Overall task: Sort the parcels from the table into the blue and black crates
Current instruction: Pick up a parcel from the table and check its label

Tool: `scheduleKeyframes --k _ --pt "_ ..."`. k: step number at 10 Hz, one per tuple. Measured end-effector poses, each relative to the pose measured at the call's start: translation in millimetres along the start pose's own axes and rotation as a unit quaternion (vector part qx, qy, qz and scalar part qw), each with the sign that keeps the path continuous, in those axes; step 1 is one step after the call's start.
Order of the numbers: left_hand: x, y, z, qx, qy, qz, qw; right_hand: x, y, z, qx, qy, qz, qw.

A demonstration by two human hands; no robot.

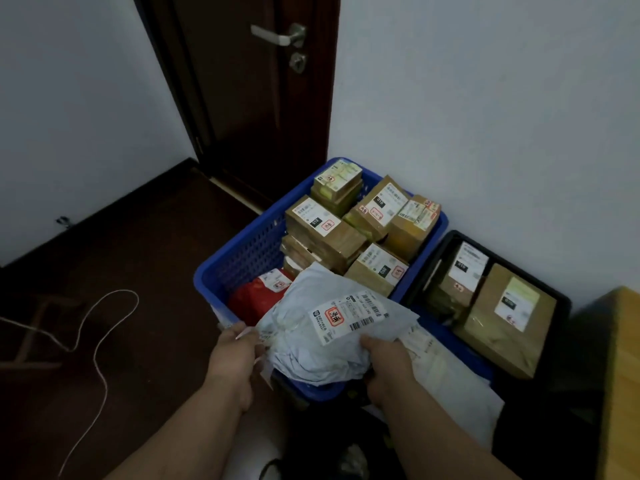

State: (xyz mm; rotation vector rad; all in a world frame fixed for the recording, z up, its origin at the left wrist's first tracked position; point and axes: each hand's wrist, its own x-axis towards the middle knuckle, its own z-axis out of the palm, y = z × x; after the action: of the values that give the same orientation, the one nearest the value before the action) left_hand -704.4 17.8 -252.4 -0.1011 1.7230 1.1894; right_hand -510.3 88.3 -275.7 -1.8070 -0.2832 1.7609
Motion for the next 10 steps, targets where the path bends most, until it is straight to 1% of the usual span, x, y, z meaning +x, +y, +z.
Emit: scheduleKeyframes --k 1,2,3,4,5,6,7,8,9,10 --pt "18 10 -2 0.033 0.004 0.005 0.999 13 -2 21 -0.013 -0.009 0.001 1.000" --pt "34 26 -1 0.063 0.002 0.018 0.998 29 -5 44 0.021 -0.024 0.009 0.999" --pt "50 46 1 0.092 0.008 0.034 0.995 40 -13 69 0.029 -0.036 0.035 0.998" --pt "66 65 7 0.106 0.012 0.036 0.994 52 -23 92 -0.009 -0.038 0.045 0.998" --pt "81 69 11 0.111 0.003 0.037 0.993 71 -20 109 -0.064 -0.047 0.044 0.996" --pt "91 70 9 0.165 0.010 0.019 0.986 94 -6 117 -0.122 -0.074 0.073 0.987" --pt "142 58 -7 0.228 -0.010 0.008 0.974 80 -12 115 -0.233 -0.029 0.098 0.967" --pt "127 88 3 0.264 -0.043 -0.002 0.964 69 -14 114 -0.294 0.009 0.087 0.952" --pt "129 103 8 0.303 -0.076 0.023 0.950 57 -8 114 -0.296 0.004 0.093 0.951" --pt "124 112 18 0.353 -0.107 0.060 0.928 37 -11 115 -0.306 -0.021 0.079 0.948"
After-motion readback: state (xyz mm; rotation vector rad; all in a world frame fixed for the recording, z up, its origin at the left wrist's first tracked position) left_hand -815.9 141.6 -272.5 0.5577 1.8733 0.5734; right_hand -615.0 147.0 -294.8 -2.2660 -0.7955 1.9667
